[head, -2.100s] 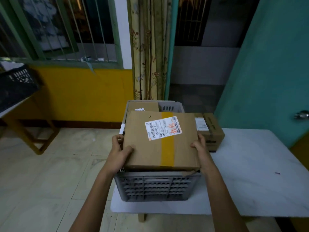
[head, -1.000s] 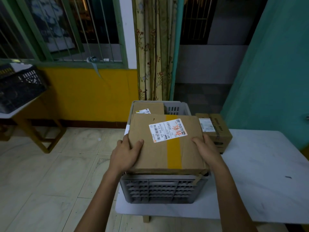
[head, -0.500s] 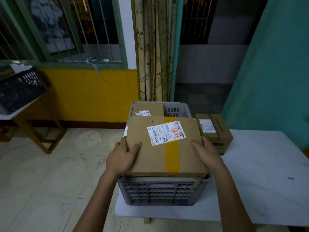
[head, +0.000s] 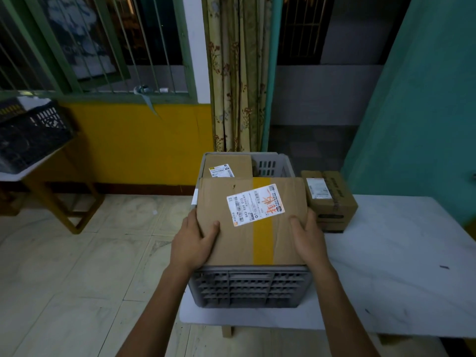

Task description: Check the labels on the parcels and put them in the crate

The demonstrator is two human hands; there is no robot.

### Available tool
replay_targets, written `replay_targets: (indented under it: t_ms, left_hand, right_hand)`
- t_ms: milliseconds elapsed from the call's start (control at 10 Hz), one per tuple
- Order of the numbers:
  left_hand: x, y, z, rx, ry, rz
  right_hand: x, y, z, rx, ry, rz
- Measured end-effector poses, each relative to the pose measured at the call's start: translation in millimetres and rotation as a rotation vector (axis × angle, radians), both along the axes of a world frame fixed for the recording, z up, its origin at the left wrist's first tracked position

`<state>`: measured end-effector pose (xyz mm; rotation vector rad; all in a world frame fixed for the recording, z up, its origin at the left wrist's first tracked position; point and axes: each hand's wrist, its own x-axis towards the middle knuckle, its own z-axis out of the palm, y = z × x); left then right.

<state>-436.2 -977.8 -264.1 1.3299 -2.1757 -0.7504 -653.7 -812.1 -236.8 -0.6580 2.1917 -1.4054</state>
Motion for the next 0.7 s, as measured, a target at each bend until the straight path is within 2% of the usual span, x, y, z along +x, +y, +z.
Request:
replay_targets:
  t_ms: [100, 200, 400, 500, 700]
  left_hand:
    - [-0.5, 3.5, -1.0, 0.007, 0.063, -0.009]
    - [-0.4, 6.1, -0.3, -0.083, 0.055, -0.047]
    - [-24.8, 25.9, 19.9, -0.372, -0.197, -0.141]
    - [-48.2, 44.2, 31.5, -0.389, -0.304, -0.198]
    - [-96.1, 95.8, 46.0, -0.324, -0.486, -0.278]
  right_hand:
    - [-1.4, 3.8, 1.8, 0.006, 0.004, 0.016]
    - [-3.1, 8.6, 4.7, 0.032, 0.071, 0.021]
    - [-5.3, 14.0, 13.8, 0.04, 0.281, 0.057]
    - [-14.2, 21.0, 25.0, 0.155, 0.343, 0.136]
    - [-46.4, 64.0, 39.8, 0.257, 0.443, 0.307]
